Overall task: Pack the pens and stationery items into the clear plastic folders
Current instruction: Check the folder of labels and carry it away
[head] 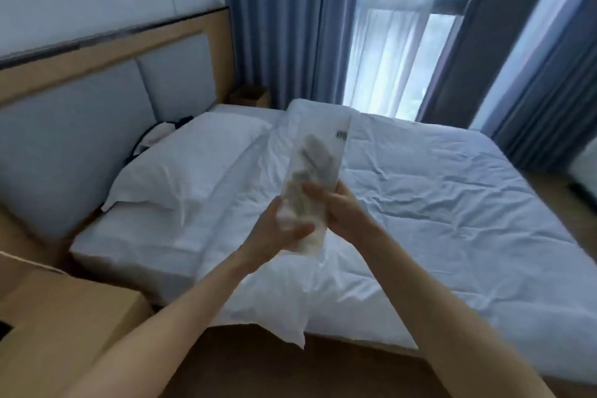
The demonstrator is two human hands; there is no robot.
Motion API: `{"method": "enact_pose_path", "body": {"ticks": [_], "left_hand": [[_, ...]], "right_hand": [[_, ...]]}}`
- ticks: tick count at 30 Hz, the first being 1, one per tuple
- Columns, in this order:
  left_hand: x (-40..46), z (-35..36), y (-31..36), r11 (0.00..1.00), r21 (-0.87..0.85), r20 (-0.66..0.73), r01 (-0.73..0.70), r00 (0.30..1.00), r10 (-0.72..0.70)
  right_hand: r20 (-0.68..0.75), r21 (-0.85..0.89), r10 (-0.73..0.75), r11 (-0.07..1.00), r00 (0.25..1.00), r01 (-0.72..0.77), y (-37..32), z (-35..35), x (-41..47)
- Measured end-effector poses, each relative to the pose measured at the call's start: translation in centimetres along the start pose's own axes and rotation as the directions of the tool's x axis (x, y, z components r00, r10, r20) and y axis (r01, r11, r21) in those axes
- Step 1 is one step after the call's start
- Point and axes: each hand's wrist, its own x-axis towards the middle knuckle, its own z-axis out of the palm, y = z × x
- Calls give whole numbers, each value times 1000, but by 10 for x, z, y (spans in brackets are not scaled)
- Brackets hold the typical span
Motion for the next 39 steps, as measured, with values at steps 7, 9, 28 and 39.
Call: {"method": "enact_pose_path", "body": {"ticks": [7,9,28,39], "left_hand": [[42,154,55,990,-123,253,-75,962,104],[49,209,72,983,-161,310,-86,941,133],[70,635,168,951,-306,821,41,518,242],[163,807,206,936,-307,907,174,351,232]], "right_hand": [[-261,-112,-181,981,948,156,-87,-131,-88],[-346,-145,-213,974,914,172,-107,-176,-118],[-833,-175,-320,926,452,333,-223,-475,-383],[-907,-223,-328,906,265,361,-295,-620,-402]]}}
